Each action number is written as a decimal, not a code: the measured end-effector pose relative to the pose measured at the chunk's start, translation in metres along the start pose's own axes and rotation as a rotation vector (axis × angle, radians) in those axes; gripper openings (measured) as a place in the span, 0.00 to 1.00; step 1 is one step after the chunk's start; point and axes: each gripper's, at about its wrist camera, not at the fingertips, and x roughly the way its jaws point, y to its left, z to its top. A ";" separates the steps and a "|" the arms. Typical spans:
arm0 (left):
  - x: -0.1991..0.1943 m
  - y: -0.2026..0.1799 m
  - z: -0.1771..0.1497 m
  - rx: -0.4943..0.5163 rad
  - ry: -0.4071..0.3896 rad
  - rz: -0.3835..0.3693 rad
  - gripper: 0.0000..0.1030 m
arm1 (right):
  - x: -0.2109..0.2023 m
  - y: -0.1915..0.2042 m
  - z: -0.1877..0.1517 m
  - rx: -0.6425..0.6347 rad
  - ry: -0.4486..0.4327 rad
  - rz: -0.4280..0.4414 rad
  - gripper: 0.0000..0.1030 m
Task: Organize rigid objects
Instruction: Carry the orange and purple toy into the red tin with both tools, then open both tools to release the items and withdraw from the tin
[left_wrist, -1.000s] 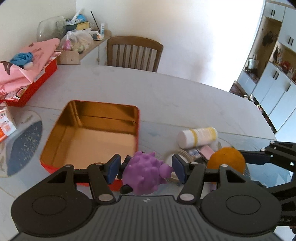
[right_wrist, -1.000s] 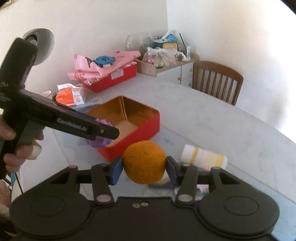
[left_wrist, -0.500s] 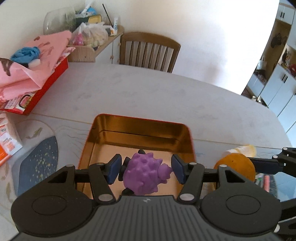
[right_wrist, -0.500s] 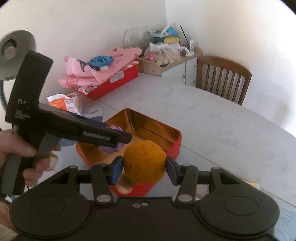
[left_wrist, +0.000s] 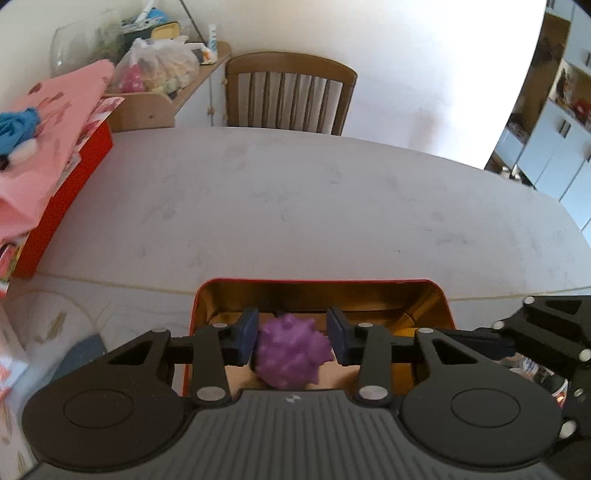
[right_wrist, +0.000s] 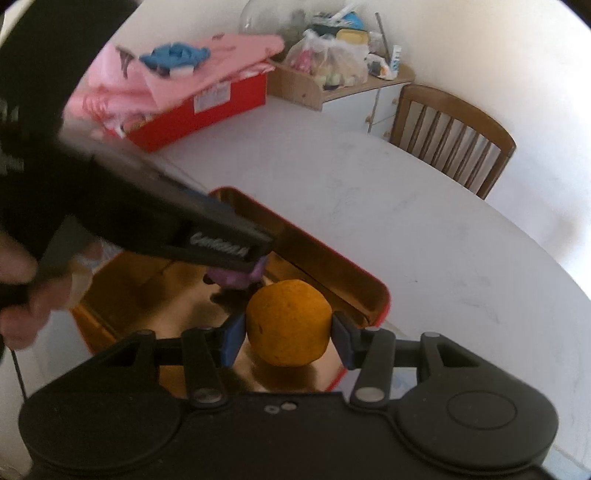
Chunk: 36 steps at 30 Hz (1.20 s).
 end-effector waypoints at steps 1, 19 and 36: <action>0.002 0.000 0.000 0.004 0.005 -0.004 0.39 | 0.005 0.003 0.001 -0.019 0.007 -0.011 0.48; 0.000 0.005 -0.003 -0.005 0.012 -0.033 0.39 | -0.011 0.007 -0.002 0.009 -0.035 -0.013 0.61; -0.050 -0.022 -0.020 0.029 -0.044 -0.012 0.57 | -0.063 -0.015 -0.020 0.162 -0.057 0.063 0.62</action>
